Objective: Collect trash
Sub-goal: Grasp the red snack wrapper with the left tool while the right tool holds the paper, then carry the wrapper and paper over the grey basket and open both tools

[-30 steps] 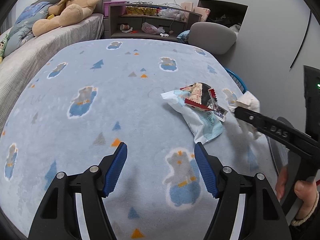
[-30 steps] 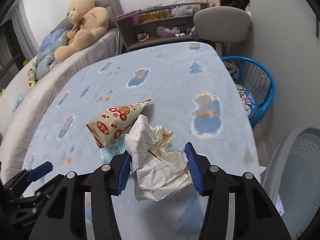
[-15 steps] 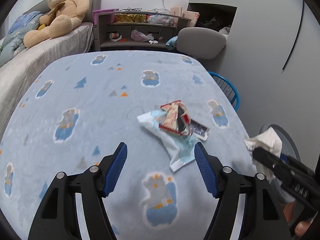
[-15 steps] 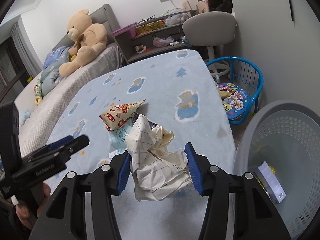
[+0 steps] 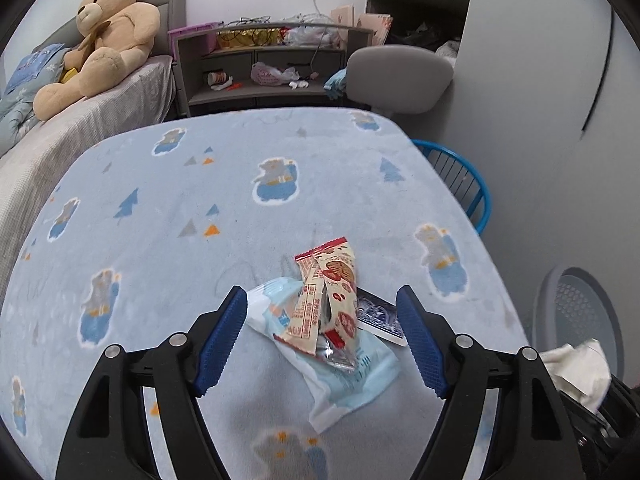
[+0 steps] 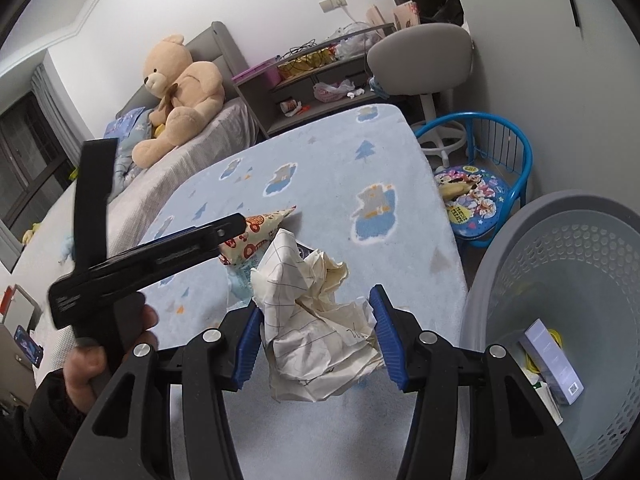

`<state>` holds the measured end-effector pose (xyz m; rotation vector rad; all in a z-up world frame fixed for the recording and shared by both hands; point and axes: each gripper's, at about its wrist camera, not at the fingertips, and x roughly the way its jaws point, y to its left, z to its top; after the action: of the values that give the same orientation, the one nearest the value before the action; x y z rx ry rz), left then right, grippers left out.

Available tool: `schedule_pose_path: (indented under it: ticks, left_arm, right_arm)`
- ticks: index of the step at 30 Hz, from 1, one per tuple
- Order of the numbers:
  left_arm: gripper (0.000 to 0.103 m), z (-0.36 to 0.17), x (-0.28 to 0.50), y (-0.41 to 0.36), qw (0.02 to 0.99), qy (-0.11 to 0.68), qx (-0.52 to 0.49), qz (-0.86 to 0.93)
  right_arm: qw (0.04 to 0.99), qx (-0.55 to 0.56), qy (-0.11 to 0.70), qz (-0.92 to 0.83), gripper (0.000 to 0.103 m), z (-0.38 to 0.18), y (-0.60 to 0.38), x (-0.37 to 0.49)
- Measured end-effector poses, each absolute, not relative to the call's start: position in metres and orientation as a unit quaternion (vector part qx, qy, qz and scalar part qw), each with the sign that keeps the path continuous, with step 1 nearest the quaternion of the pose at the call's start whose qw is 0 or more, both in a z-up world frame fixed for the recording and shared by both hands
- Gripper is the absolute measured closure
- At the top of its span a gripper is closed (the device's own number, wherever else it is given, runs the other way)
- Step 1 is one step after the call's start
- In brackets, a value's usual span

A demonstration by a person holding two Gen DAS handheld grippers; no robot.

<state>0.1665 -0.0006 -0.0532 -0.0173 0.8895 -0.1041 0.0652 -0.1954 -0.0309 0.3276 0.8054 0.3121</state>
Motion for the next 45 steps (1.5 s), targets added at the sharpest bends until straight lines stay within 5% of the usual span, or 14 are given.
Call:
schedule_pose_path:
  ticks: [9,15,20,34,45]
  left_arm:
    - [0.032,-0.074,0.187,-0.005,0.89,0.454,0.009,-0.036]
    - [0.068,-0.075,0.186,-0.012,0.889,0.454,0.023,-0.044]
    - [0.077,-0.07,0.18,-0.016,0.892,0.448,0.031,-0.051]
    - [0.078,-0.022,0.129,-0.02,0.909,0.409,0.019,-0.078]
    - [0.078,0.003,0.075,-0.104,0.9,0.389,0.042,-0.19]
  right_arm:
    - [0.889,0.18,0.393,0.148,0.053,-0.034,-0.205,0.069]
    - [0.888,0.183,0.394,0.15,0.053,-0.034,-0.206,0.069]
    - [0.888,0.183,0.393,0.151,0.053,-0.034,-0.207,0.068]
    - [0.897,0.196,0.37,0.143,0.053,-0.018,-0.221,0.055]
    - [0.916,0.202,0.341,0.054,0.052,0.006,-0.293,0.006]
